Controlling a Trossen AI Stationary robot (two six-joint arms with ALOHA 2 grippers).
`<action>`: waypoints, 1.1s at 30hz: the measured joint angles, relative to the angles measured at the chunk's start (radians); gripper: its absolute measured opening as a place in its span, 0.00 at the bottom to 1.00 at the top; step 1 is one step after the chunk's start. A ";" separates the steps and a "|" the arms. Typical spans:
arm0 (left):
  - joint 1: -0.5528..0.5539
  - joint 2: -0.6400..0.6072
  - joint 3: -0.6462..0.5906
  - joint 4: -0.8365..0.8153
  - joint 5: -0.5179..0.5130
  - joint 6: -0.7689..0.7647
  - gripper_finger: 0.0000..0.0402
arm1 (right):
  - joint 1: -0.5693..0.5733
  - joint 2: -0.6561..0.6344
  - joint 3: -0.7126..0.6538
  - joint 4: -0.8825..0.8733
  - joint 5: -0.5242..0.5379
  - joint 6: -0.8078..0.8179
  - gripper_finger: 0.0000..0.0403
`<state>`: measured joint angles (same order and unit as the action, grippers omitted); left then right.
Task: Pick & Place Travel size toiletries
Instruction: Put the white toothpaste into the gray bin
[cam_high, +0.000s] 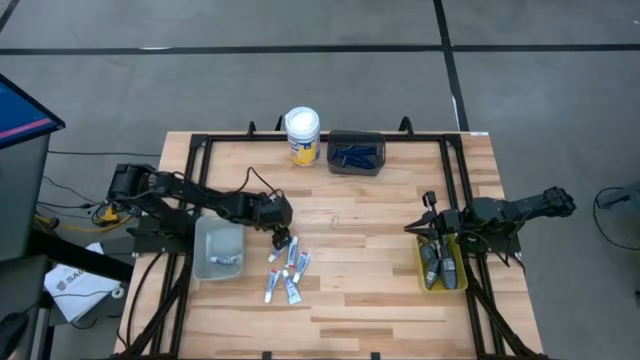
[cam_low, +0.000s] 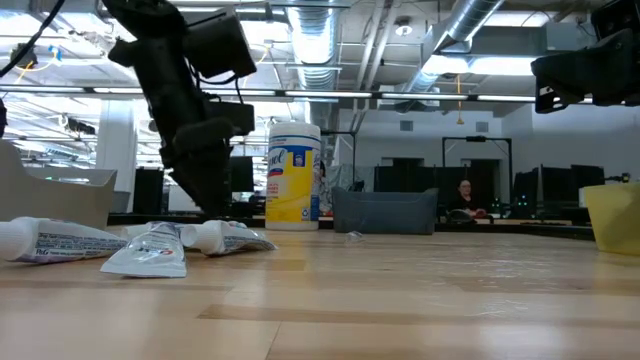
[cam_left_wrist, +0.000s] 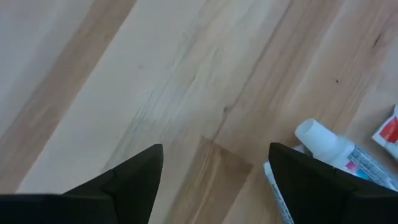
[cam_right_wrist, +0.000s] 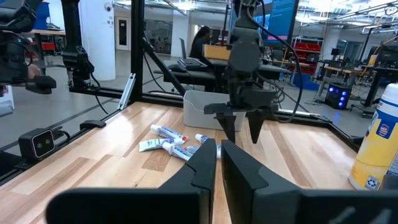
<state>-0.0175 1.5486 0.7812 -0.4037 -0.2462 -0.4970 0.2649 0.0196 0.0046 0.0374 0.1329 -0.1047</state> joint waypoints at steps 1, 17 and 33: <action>0.005 0.000 -0.008 0.016 0.019 0.005 0.72 | 0.000 0.000 0.000 0.000 0.000 0.000 0.04; 0.037 -0.005 -0.131 0.171 0.160 -0.004 0.66 | 0.000 0.000 0.000 0.000 0.000 0.000 0.04; -0.097 -0.282 -0.133 0.180 0.208 0.109 0.69 | 0.000 0.000 0.000 0.000 0.000 0.000 0.04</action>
<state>-0.1149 1.2668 0.6483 -0.2241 -0.0386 -0.3881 0.2649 0.0193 0.0048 0.0374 0.1329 -0.1047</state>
